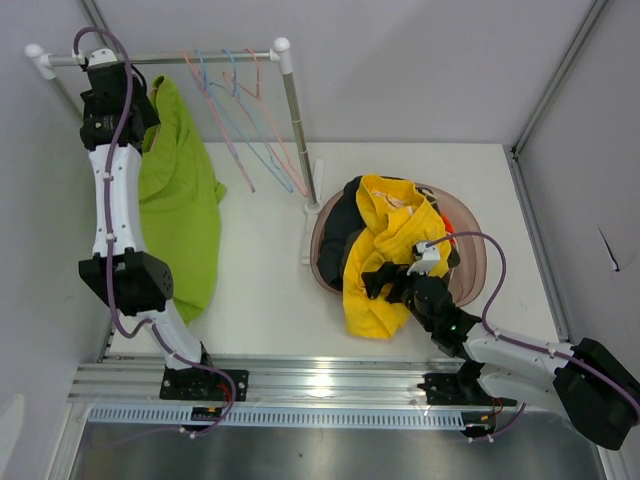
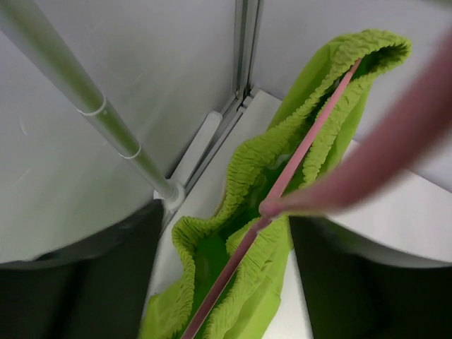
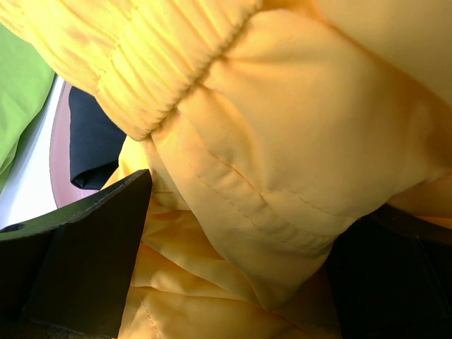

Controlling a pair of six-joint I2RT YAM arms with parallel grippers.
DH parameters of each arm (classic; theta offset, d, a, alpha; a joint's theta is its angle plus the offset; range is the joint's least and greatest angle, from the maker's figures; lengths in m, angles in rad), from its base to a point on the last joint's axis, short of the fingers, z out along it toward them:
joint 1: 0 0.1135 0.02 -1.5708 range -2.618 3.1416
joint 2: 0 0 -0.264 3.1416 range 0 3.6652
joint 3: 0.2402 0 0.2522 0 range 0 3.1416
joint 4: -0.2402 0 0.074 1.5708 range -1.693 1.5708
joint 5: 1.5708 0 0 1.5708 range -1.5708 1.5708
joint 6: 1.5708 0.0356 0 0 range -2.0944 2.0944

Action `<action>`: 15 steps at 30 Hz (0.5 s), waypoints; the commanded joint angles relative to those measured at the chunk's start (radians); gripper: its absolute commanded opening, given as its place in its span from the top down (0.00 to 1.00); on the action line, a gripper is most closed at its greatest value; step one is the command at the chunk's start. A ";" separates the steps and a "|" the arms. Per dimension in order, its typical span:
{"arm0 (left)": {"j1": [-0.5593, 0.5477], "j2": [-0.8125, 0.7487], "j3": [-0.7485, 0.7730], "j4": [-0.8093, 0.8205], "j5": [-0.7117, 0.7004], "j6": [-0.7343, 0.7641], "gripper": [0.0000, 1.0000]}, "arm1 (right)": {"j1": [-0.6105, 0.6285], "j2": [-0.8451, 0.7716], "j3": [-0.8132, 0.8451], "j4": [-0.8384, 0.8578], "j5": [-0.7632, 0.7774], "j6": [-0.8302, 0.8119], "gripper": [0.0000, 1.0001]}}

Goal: Remove the shorts from the hanger

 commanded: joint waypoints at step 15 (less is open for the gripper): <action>0.009 -0.037 0.068 0.007 0.098 -0.024 1.00 | -0.017 0.032 -0.034 -0.016 -0.091 0.042 0.01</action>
